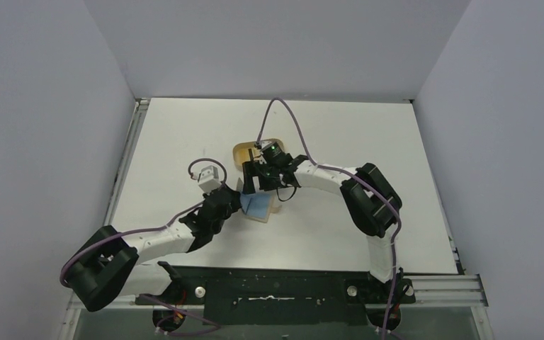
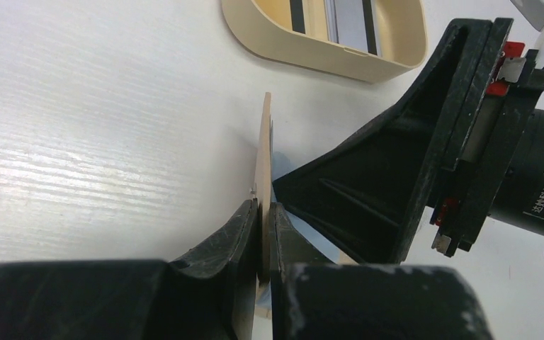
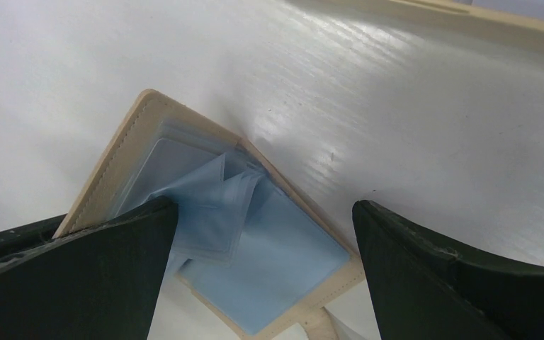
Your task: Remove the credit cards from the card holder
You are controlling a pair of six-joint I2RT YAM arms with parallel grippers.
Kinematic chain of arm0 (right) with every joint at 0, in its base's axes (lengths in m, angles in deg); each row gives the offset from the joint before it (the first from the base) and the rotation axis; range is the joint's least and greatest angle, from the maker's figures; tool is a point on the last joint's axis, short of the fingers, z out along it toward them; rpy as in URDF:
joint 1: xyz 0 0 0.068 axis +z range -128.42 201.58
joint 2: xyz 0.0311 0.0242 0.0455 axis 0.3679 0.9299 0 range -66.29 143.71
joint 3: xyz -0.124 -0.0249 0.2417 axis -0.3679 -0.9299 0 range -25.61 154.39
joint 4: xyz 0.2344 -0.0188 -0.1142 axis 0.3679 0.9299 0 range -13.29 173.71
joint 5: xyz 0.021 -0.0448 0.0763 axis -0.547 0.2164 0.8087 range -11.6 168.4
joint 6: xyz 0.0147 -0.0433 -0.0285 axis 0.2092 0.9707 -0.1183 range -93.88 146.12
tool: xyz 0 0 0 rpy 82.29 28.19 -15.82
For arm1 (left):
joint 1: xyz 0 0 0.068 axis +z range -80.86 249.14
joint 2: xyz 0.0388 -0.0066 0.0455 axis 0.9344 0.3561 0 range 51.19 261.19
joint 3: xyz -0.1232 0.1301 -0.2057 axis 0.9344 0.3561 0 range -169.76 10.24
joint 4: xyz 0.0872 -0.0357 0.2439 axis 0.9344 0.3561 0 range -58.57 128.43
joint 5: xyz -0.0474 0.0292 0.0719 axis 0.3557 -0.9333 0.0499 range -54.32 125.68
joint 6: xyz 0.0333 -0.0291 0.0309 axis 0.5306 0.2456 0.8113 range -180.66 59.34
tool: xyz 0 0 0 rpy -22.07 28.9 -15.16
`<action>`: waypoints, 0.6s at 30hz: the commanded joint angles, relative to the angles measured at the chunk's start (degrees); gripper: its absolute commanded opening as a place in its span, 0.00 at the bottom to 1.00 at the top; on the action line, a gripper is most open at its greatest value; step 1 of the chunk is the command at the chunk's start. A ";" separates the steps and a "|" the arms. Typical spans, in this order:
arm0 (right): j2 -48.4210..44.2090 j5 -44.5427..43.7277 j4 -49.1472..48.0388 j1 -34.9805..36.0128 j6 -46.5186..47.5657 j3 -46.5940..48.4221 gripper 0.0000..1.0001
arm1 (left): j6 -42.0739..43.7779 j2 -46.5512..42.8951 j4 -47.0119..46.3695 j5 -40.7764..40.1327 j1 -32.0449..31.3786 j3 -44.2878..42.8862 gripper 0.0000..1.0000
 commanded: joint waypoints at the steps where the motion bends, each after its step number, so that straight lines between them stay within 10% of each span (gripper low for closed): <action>1: 0.30 -3.61 5.82 2.81 4.58 -0.60 1.00 | -0.79 -3.36 -5.81 -3.53 -0.06 -0.55 0.00; 18: -2.89 -8.60 11.13 4.57 9.64 -3.56 1.00 | -3.68 -5.65 -5.01 -4.81 0.08 2.09 0.00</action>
